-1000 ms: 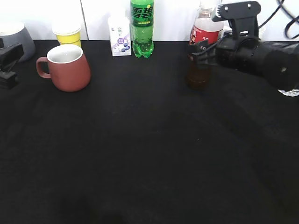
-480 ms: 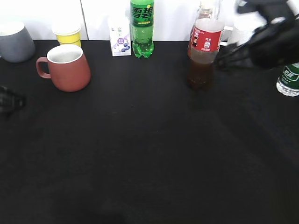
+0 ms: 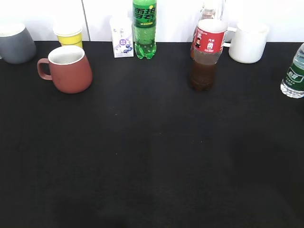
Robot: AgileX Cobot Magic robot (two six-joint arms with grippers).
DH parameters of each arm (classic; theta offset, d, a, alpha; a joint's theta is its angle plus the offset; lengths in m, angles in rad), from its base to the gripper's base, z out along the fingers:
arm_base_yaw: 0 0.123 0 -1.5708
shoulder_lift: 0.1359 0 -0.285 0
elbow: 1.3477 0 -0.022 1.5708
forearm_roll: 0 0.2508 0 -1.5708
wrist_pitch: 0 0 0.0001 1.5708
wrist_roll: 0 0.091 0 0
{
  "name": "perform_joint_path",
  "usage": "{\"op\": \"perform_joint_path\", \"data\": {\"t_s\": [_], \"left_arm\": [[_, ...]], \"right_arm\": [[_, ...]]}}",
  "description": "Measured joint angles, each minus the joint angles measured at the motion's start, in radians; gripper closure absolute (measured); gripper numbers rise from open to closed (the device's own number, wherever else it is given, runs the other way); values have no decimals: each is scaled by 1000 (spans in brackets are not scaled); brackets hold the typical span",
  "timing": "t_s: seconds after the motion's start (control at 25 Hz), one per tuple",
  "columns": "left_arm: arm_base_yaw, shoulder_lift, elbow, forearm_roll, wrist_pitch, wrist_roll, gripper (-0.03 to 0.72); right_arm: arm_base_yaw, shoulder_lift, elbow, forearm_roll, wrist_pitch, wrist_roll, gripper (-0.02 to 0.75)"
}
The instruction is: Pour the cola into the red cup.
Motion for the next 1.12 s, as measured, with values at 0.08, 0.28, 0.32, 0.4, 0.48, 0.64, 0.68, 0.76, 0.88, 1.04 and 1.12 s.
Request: {"op": "perform_joint_path", "data": {"t_s": [0.08,0.28,0.32,0.4,0.48,0.64,0.68,0.76,0.88,1.04,1.12], "left_arm": [[0,-163,89,-44,92,36,349],[-1,-441,192,-128,171,125,349],[-1,-441,206,-130,148,128,350],[-1,-441,220,-138,127,141,365],[-1,-441,222,-138,124,144,369],[-1,-441,222,-139,122,144,370],[-1,-441,222,-139,122,144,375],[27,-441,222,-139,122,145,398],[167,-441,222,-139,121,145,443],[364,-441,222,-139,121,145,450],[408,-441,222,-140,121,145,452]], "right_arm": [[0,-213,109,-2,111,15,196],[0,-562,286,-110,258,98,197],[0,-580,314,-126,258,112,197],[0,-585,345,-147,208,137,197],[0,-585,348,-147,194,155,197],[0,-585,348,-147,188,158,197],[0,-585,348,-147,187,158,198],[0,-585,348,-147,187,158,198],[-38,-585,348,-147,185,158,198],[-219,-669,348,-147,184,159,198],[-269,-672,348,-147,185,159,198]]}}
